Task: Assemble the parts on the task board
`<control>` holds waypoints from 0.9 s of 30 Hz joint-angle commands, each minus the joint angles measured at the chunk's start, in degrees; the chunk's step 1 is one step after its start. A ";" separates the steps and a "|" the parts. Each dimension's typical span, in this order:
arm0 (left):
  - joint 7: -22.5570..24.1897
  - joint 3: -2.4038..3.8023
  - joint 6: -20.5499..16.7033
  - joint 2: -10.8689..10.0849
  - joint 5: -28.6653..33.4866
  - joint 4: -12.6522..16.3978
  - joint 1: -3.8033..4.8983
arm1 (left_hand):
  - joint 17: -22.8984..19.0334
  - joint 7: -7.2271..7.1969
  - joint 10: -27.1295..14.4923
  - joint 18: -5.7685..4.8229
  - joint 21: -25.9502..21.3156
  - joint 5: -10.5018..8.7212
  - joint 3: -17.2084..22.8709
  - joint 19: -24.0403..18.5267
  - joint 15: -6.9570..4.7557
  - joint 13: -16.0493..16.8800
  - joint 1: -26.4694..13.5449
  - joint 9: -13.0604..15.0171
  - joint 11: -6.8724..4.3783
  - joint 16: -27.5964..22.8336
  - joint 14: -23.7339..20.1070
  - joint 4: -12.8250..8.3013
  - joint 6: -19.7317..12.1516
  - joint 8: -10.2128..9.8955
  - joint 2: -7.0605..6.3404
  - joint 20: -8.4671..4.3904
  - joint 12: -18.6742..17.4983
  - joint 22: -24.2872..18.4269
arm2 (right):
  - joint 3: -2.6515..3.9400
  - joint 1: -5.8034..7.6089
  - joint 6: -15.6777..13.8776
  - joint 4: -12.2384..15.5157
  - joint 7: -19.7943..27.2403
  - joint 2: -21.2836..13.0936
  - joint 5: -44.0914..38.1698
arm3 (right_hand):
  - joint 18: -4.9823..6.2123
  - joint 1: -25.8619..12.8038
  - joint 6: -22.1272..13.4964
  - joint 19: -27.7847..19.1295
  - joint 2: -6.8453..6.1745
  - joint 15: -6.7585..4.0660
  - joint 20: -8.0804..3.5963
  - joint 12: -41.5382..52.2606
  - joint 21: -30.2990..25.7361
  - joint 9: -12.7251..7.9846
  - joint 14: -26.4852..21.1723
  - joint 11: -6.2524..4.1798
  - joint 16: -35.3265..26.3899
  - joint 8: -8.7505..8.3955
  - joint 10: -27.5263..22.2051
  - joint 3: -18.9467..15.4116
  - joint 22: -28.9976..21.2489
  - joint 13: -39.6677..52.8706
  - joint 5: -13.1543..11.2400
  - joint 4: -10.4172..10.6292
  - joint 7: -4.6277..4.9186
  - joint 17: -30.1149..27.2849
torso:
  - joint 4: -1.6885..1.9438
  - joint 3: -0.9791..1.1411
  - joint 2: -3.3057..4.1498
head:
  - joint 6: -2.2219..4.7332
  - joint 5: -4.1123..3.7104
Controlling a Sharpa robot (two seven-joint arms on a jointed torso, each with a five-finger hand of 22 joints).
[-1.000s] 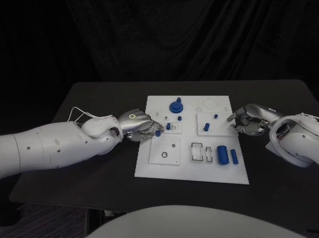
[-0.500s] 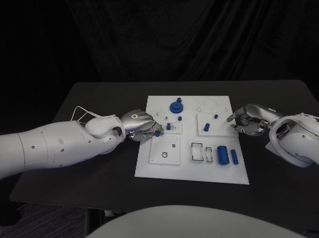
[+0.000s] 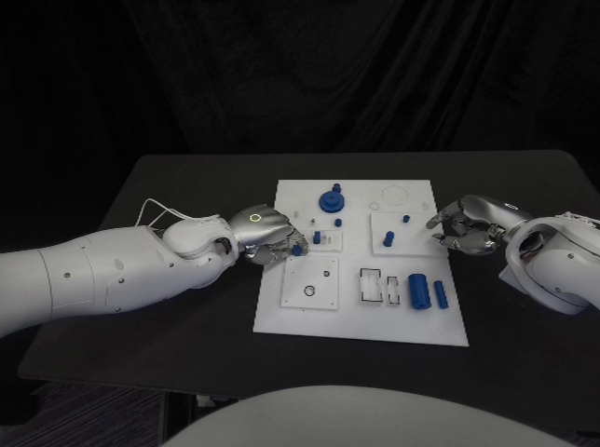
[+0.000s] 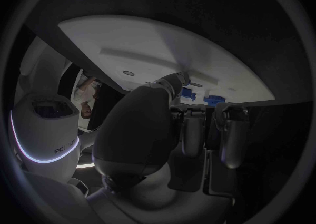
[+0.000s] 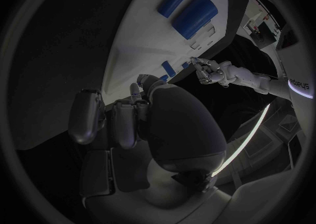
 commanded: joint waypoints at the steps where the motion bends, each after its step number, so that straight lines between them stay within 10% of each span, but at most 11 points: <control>1: 0.85 0.02 -2.53 -0.24 -0.05 0.23 -0.01 | 15.09 0.17 5.66 -0.58 -0.37 -0.43 0.05 5.25 -0.12 15.07 -0.87 0.13 0.23 0.38 6.15 0.17 0.61 0.48 0.09 -0.25 0.21 14.76 | 0.03 -0.14 -0.16 0.03 -0.17 -0.04 -0.15 | -0.04 -0.85 0.34 -0.11 0.04 0.31 0.14 -0.16 -0.16 -0.06 3.79 0.06 -0.16 -0.08 -0.11 0.12 9.82 4.98 -0.52 0.36 -0.15 7.10 | 0.01 0.01 -0.02 | -0.01 0.08; 17: 4.13 0.02 -10.84 -4.20 2.97 4.00 -0.03 | 15.09 0.32 5.66 -0.63 -0.19 -1.49 -1.23 5.38 0.16 15.07 -2.49 0.35 0.50 0.38 6.15 1.14 2.47 1.23 0.95 0.01 0.21 14.83 | 0.03 -0.17 -0.10 -0.05 -0.23 -0.21 -0.15 | -0.03 -1.06 0.33 -0.11 0.07 0.32 0.14 -0.22 -0.18 -0.07 3.77 0.06 -0.23 -0.10 -0.17 0.02 9.82 4.90 -1.00 0.50 -0.16 7.03 | 0.07 -0.03 -0.01 | -0.01 -0.17; 27: 12.08 0.02 -8.22 -5.06 32.68 4.22 -0.02 | 15.09 1.61 5.66 -0.62 -0.22 -0.73 -1.77 5.35 0.44 15.07 -2.54 0.16 1.13 0.38 6.15 1.41 2.51 0.92 1.63 0.24 0.21 14.81 | 0.03 -0.20 0.06 -0.23 -0.36 -0.06 -0.15 | -0.03 -1.06 0.33 -0.11 0.07 0.32 0.14 -0.22 -0.18 -0.07 3.77 0.06 -0.23 -0.10 -0.17 0.02 9.82 4.90 -1.00 0.50 -0.16 7.03 | 0.05 -0.04 -0.05 | -0.01 0.10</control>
